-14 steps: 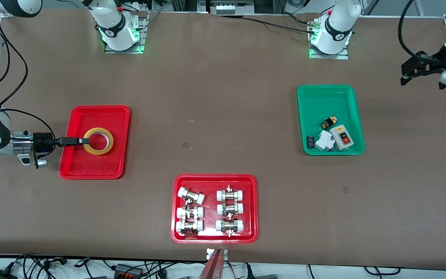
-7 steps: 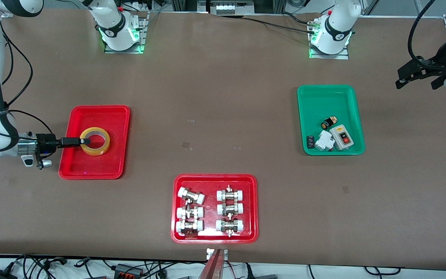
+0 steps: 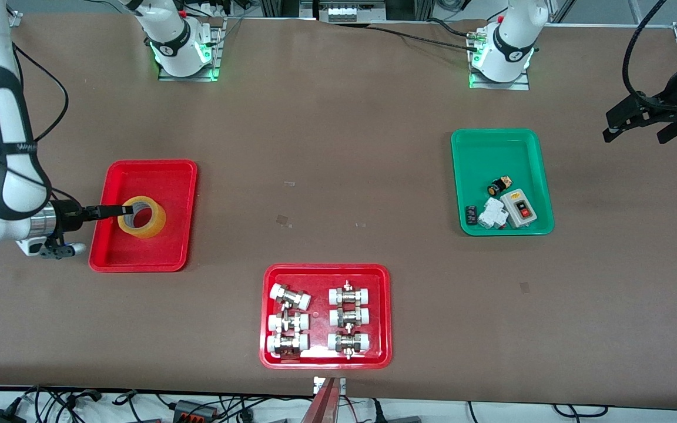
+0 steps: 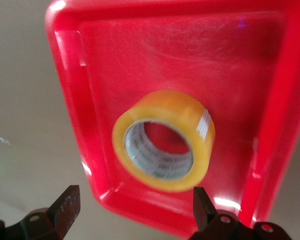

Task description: Left arm passes tape to right arm into tray

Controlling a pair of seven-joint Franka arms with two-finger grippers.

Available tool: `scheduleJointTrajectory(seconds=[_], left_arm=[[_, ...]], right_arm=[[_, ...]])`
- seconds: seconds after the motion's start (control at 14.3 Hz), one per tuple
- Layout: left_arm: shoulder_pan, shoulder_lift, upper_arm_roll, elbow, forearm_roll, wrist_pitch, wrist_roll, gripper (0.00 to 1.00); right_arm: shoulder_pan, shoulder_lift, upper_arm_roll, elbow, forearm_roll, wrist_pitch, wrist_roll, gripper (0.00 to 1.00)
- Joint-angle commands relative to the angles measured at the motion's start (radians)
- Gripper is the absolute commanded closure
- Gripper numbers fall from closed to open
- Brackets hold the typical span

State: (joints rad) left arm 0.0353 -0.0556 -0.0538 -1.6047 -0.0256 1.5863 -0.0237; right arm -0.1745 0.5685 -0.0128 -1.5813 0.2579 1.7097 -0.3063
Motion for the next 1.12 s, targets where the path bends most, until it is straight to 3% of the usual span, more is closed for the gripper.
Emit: scheduleJointTrajectory(seconds=[0.0,0.21,0.56,0.77,0.91,1.05], left_arm=[[0.009,0.013,-0.008,0.023,-0.016,-0.019,-0.013,0.00],[0.011,0.023,-0.009,0.028,-0.016,-0.023,-0.015,0.00],[0.011,0.026,-0.009,0.032,-0.016,-0.034,-0.013,0.00],[0.011,0.026,-0.009,0.032,-0.016,-0.035,-0.013,0.00],[0.011,0.026,-0.009,0.032,-0.016,-0.035,-0.013,0.00],[0.011,0.026,-0.009,0.031,-0.016,-0.037,-0.013,0.00]], right_arm=[[0.047,-0.093,-0.001,0.061,-0.103,-0.079,0.165,0.00],[0.110,-0.137,0.008,0.213,-0.216,-0.208,0.262,0.00],[0.135,-0.145,0.001,0.434,-0.236,-0.266,0.248,0.00],[0.132,-0.160,-0.004,0.435,-0.265,-0.249,0.269,0.00],[0.139,-0.170,-0.003,0.429,-0.269,-0.169,0.280,0.00],[0.132,-0.250,-0.003,0.283,-0.269,-0.028,0.280,0.00]])
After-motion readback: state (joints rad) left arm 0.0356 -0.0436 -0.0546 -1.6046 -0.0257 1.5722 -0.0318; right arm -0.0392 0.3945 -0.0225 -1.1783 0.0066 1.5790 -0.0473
